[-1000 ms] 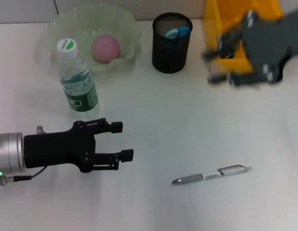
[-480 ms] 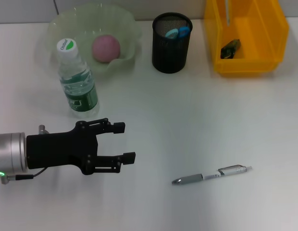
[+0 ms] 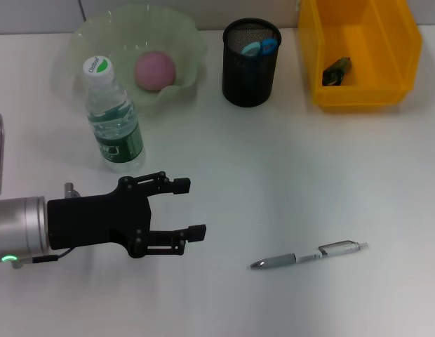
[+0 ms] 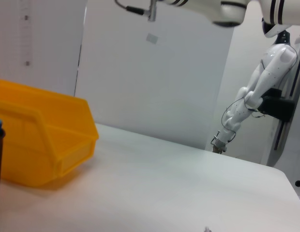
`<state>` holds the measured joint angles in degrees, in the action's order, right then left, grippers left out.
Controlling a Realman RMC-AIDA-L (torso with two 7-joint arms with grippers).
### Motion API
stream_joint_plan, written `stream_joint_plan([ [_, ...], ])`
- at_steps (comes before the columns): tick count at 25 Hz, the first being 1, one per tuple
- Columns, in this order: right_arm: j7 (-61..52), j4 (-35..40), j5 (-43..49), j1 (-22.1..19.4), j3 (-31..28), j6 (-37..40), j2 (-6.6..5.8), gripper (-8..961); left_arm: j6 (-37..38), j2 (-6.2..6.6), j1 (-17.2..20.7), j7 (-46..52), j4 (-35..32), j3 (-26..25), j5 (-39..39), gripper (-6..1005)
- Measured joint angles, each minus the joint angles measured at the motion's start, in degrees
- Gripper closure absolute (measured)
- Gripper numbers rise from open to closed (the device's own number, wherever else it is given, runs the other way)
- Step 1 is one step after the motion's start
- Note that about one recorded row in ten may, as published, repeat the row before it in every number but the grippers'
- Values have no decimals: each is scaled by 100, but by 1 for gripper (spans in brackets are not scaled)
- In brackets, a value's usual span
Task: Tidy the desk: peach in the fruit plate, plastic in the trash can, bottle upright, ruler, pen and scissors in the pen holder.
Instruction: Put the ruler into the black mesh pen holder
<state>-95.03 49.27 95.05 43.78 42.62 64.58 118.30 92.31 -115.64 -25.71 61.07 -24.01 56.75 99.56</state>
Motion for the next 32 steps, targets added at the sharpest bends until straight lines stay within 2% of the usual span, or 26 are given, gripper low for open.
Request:
stream_joint_plan([
  [2, 663, -553, -540, 72, -4, -170, 11, 575, -36, -100, 11, -128, -18, -18, -14, 157],
  [3, 663, -553, -540, 72, -4, -170, 11, 573, -36, -100, 11, -128, -18, -18, -14, 157],
  [4, 971, -777, -736, 105, -2, -223, 25, 572, -81, -171, 17, -214, -24, -70, -13, 157],
  [7, 1828, -1435, -1331, 223, -5, -377, 58, 568, -100, -211, 6, -254, -29, -81, 3, 156],
  [12, 2382, -2136, -1591, 449, -11, -615, 67, 561, -109, -243, -6, -259, -31, -85, 9, 156],
  [20, 2796, -2748, -1653, 730, -6, -1003, 99, 550, -107, -265, 12, -259, 0, -34, 11, 157],
  [32, 3355, -3061, -2104, 808, -13, -1229, 123, 534, -94, -266, 92, -255, 10, -33, 11, 157],
])
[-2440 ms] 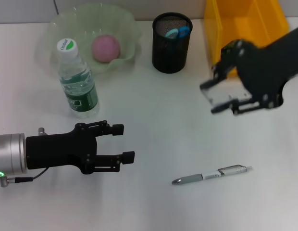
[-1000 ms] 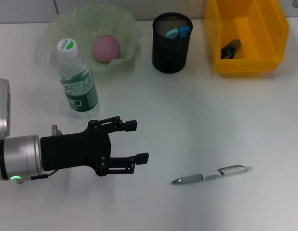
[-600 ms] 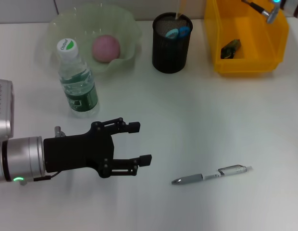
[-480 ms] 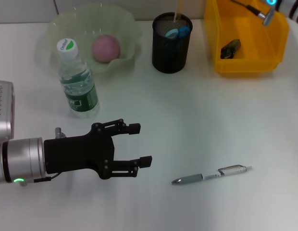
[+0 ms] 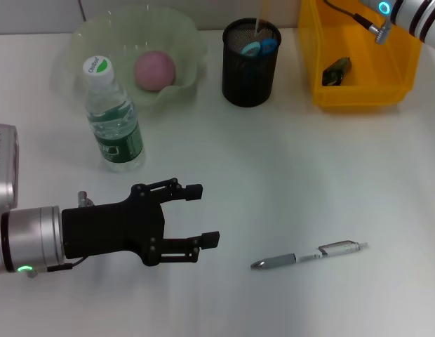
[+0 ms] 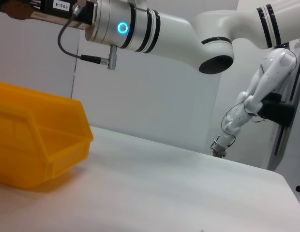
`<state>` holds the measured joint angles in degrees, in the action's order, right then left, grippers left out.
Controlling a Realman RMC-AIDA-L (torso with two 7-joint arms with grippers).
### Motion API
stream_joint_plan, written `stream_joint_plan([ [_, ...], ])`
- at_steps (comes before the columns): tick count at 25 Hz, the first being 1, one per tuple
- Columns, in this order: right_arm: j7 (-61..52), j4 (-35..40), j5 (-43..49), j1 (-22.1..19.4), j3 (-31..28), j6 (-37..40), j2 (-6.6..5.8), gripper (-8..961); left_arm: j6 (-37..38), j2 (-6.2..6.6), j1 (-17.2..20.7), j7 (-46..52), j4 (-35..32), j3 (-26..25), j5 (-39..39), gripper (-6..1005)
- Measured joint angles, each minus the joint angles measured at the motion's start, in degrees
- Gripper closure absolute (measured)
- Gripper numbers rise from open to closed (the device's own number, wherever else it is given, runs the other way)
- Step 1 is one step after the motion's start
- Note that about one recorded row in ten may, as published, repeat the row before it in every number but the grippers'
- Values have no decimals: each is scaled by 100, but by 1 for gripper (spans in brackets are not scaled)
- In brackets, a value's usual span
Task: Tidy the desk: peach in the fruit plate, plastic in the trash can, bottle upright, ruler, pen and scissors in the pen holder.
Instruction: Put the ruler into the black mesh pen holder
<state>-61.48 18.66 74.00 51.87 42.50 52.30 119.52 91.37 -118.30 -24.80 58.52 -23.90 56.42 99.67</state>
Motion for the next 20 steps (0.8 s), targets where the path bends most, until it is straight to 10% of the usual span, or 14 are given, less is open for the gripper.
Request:
stream_joint_plan([
  [20, 289, -173, -8, 96, 12, -163, -9, 507, -83, 1, 111, -17, -1, -367, -40, 156],
])
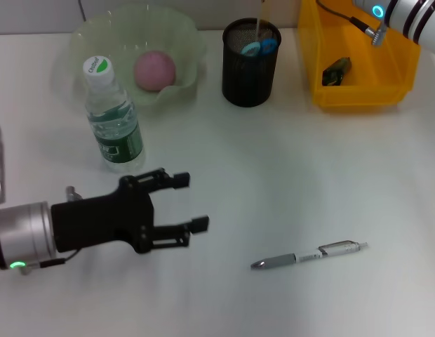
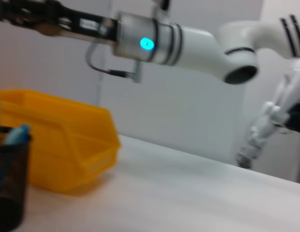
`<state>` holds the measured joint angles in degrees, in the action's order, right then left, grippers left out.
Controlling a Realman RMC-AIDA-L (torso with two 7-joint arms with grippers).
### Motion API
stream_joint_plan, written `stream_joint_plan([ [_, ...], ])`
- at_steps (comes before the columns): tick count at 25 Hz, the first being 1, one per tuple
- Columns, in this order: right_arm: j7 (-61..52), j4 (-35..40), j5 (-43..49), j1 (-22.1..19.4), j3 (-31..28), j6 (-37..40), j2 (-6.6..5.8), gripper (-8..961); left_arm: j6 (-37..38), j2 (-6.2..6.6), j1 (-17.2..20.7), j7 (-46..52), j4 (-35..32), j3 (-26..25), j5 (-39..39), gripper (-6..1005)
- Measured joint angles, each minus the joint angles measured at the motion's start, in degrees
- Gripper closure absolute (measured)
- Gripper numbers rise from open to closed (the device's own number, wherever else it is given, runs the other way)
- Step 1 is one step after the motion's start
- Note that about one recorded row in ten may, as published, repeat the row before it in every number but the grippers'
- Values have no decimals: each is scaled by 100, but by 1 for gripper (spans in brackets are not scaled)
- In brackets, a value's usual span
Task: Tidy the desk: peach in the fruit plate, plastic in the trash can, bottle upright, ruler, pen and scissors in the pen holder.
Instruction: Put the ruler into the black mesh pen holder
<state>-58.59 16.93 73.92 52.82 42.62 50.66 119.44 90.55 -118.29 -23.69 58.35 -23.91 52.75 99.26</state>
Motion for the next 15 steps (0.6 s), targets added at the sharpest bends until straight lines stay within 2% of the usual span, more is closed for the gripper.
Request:
stream_joint_plan([
  [5, 17, -51, -1, 14, 1, 0, 4, 501, -99, 7, 168, -141, 5, -322, -4, 156],
  [12, 19, -159, 26, 101, 8, -182, 7, 491, -292, 75, 386, -208, -33, -338, 21, 156],
  [14, 20, -185, 29, 135, 72, -293, 8, 489, -292, 75, 386, -208, -33, -338, 21, 156],
  [15, 21, -201, 25, 158, 217, -348, 9, 487, -322, 115, 488, -283, -35, -386, 4, 157],
])
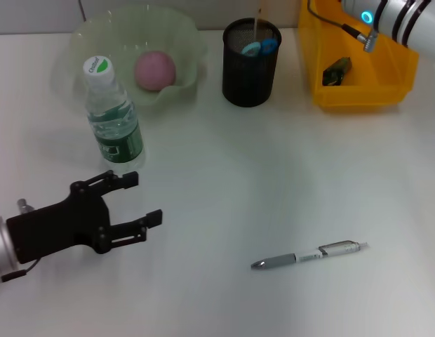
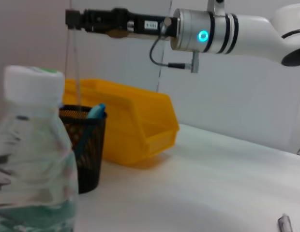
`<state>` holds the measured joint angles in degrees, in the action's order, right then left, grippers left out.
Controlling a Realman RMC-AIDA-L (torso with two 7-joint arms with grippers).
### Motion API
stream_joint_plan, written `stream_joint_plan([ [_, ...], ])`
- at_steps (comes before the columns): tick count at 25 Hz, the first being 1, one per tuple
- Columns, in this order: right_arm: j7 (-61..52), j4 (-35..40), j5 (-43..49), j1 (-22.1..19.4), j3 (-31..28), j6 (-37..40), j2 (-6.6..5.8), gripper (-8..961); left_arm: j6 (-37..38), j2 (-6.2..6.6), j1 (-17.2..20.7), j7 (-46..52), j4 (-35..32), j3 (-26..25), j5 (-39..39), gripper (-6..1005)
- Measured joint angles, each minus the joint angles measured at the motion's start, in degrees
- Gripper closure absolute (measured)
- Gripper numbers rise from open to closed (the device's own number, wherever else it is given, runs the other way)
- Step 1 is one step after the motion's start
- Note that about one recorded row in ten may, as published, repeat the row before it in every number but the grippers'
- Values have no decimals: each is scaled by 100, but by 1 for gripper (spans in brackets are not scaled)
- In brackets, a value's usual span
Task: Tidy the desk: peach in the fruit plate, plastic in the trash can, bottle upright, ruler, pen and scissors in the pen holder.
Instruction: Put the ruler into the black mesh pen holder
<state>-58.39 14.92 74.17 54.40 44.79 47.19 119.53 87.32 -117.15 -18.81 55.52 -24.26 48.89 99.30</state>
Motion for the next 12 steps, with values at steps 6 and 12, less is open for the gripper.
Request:
stream_joint_plan([
  [6, -64, -4, -11, 54, 290, -78, 0, 479, 105, 32, 109, -126, -6, -173, -4, 157],
  [12, -127, 1, -15, 49, 311, -97, 0, 471, 112, 35, 94, -130, -9, -156, 21, 156],
])
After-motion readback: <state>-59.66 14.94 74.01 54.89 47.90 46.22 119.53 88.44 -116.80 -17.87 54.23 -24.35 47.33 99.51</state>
